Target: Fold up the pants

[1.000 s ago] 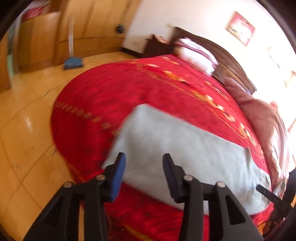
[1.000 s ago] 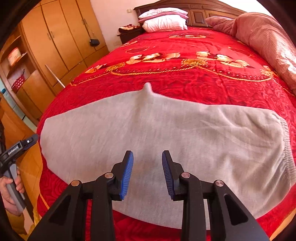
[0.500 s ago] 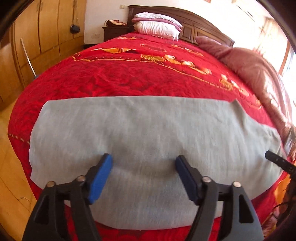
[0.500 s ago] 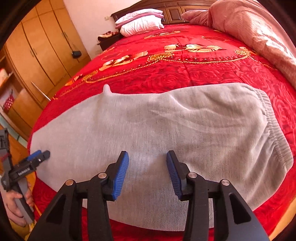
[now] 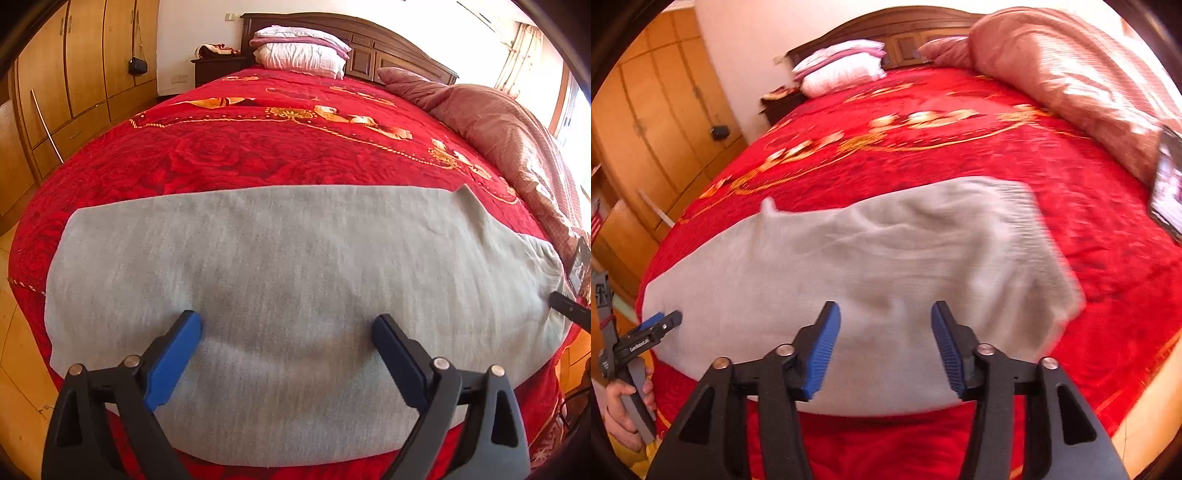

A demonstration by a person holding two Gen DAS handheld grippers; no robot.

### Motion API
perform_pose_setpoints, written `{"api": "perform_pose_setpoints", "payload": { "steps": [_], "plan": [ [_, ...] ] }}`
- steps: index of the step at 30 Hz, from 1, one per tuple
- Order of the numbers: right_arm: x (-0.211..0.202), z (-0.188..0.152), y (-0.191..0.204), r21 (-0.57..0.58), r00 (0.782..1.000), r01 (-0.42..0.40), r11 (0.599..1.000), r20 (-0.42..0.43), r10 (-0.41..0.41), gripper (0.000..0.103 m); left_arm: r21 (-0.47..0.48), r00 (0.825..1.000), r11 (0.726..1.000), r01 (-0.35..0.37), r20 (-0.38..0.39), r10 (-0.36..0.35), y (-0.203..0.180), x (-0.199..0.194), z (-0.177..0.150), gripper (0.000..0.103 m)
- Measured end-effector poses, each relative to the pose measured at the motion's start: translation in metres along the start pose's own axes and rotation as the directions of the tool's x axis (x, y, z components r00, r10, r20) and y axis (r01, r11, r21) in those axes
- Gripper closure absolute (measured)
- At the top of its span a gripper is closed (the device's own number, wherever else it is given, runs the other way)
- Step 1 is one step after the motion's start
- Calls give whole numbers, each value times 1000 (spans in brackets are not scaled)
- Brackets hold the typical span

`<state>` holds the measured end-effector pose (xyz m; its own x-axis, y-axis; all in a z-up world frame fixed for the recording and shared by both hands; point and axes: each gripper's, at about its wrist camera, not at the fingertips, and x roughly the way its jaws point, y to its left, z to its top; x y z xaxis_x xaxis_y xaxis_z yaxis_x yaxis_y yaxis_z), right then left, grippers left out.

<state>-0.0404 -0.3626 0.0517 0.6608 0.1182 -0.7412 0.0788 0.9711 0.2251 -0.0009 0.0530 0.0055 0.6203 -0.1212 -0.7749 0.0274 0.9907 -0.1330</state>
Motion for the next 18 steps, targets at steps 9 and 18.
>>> {"api": "perform_pose_setpoints", "payload": {
  "steps": [9, 18],
  "plan": [
    [-20, -5, -78, 204, 999, 12, 979, 46, -22, 48, 16, 1000, 1000, -12, -4, 12, -3, 3, 1, 3],
    [4, -12, -109, 330, 996, -85, 940, 45, 74, 48, 26, 1000, 999, -26, -5, 27, -5, 5, 2, 2]
  ]
}}
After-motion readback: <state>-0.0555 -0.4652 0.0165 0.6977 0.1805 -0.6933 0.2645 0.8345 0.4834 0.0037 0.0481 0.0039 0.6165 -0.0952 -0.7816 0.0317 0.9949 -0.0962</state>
